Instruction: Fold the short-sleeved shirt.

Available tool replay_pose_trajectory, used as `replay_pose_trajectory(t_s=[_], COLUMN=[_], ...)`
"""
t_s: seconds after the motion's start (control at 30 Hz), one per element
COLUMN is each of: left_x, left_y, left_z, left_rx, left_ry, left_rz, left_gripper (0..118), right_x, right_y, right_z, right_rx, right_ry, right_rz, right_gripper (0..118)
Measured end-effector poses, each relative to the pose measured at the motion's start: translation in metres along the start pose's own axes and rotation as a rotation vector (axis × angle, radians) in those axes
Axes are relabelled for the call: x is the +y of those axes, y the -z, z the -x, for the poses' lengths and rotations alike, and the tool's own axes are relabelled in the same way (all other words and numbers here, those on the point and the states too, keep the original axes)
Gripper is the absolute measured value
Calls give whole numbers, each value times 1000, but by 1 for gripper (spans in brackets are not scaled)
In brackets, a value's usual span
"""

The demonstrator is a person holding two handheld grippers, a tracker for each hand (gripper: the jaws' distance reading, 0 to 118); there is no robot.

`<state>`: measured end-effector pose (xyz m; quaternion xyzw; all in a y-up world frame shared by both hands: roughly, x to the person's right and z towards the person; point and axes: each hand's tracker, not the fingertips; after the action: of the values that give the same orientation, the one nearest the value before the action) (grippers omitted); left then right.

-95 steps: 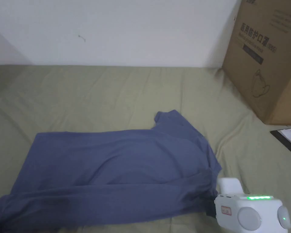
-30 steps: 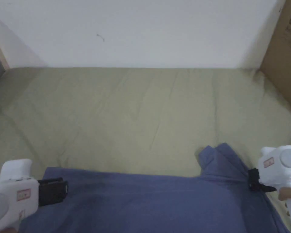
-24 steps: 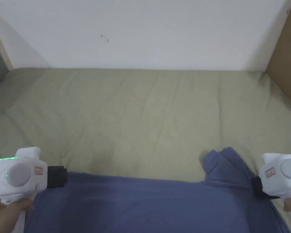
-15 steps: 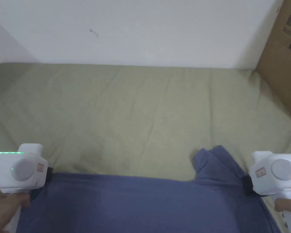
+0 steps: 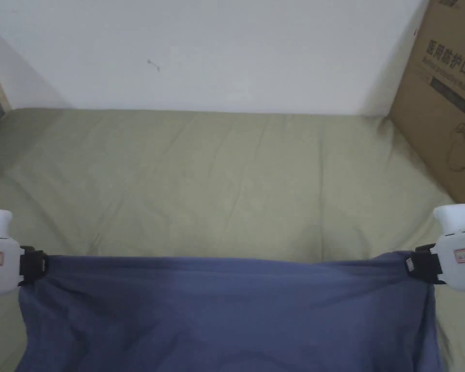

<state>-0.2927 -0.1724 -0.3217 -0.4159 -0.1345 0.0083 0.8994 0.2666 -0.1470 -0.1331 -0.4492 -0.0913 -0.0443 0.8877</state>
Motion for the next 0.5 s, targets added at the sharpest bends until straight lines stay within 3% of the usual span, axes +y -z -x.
replay_pose_trajectory(t_s=[0.2, 0.43, 0.47, 0.5], left_x=[-99, -183, -187, -188], left_y=[-49, -35, -34, -35], left_z=[15, 35, 34, 33], left_rx=[17, 23, 21, 41], left_ry=[29, -33, -26, -14], left_rz=[58, 178, 176, 178], left_gripper=[0, 1, 8, 22], right_x=[-96, -204, -210, -215], right_y=[-34, -4, -3, -2], right_z=[8, 26, 26, 26], right_rx=[45, 37, 37, 32], right_ry=[21, -37, -33, -32], right_rz=[43, 178, 174, 169], right_gripper=[3, 3, 16, 40])
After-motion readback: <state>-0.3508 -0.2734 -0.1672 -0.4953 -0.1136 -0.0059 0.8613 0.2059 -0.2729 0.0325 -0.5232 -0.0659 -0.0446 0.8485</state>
